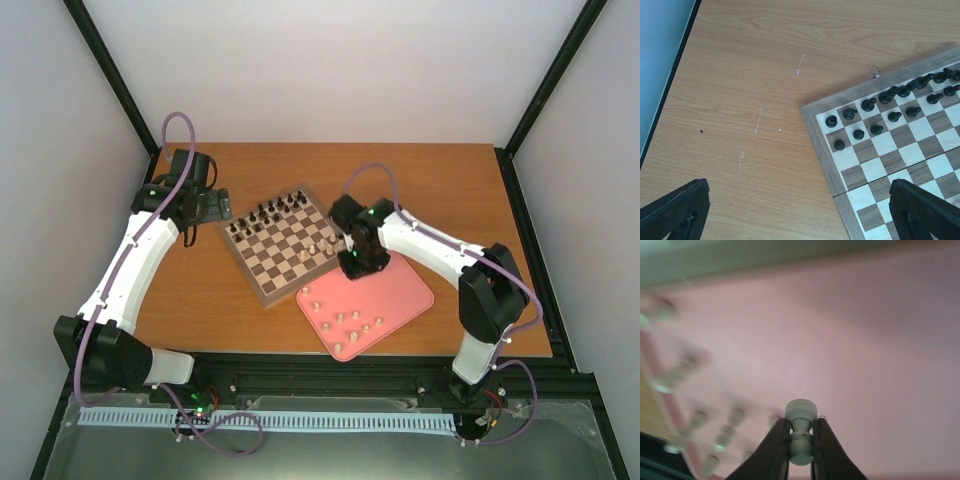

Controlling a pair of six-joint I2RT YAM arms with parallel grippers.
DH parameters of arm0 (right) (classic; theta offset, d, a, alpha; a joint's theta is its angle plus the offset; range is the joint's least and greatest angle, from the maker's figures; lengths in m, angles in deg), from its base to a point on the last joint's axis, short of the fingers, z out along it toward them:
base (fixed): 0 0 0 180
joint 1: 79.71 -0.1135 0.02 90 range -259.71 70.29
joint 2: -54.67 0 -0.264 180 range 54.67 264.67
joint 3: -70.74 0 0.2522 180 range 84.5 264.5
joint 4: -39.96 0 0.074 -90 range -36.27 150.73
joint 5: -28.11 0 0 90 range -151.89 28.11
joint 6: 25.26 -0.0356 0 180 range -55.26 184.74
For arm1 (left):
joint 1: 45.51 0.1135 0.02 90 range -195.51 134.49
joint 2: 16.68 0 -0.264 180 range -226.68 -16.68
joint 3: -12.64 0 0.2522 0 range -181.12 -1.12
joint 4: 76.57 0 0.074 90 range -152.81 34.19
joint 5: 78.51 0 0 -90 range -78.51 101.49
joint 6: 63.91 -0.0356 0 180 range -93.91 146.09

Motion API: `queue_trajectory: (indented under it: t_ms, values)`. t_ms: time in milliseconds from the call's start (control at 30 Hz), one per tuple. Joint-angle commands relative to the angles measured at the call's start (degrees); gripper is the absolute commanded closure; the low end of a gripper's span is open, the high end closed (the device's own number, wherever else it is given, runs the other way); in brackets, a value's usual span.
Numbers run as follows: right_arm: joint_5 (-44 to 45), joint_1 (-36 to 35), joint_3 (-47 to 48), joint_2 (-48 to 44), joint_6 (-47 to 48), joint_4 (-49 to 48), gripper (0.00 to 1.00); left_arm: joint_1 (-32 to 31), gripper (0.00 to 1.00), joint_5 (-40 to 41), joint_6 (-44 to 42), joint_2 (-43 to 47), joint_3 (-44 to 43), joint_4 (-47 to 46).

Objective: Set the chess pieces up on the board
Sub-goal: Pick up the chess piece from the storage box, then place the chess piece on the chessboard.

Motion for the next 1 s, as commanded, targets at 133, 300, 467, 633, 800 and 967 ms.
queue_trajectory:
  t_ms: [133, 300, 467, 633, 800, 967]
  values:
    - [-0.2, -3.6, 27.8, 9.0, 4.5, 10.3, 0.94, 0.4, 0.00, 0.0, -0.8, 0.9, -0.1, -0.5]
    - [-2.5, -6.7, 38.9, 17.9, 6.0, 11.5, 0.94, 0.4, 0.00, 0.2, -0.8, 2.0, 0.2, -0.5]
    - [-4.1, -8.6, 44.8, 24.3, 7.1, 11.4, 0.94, 0.4, 0.00, 0.2, -0.8, 2.8, 0.3, -0.5]
    - [-3.9, -9.3, 47.7, 28.2, 8.5, 11.1, 0.94, 0.4, 0.00, -0.4, -0.7, 3.1, 0.7, -0.7]
    - [-4.4, -9.5, 48.7, 31.0, 9.0, 10.2, 0.93, 0.4, 0.00, -0.7, -0.6, 3.4, 1.0, -0.9]
    - [-3.8, -9.7, 50.3, 34.1, 8.8, 9.1, 0.93, 0.4, 0.00, -0.9, -0.6, 3.4, 1.2, -1.1]
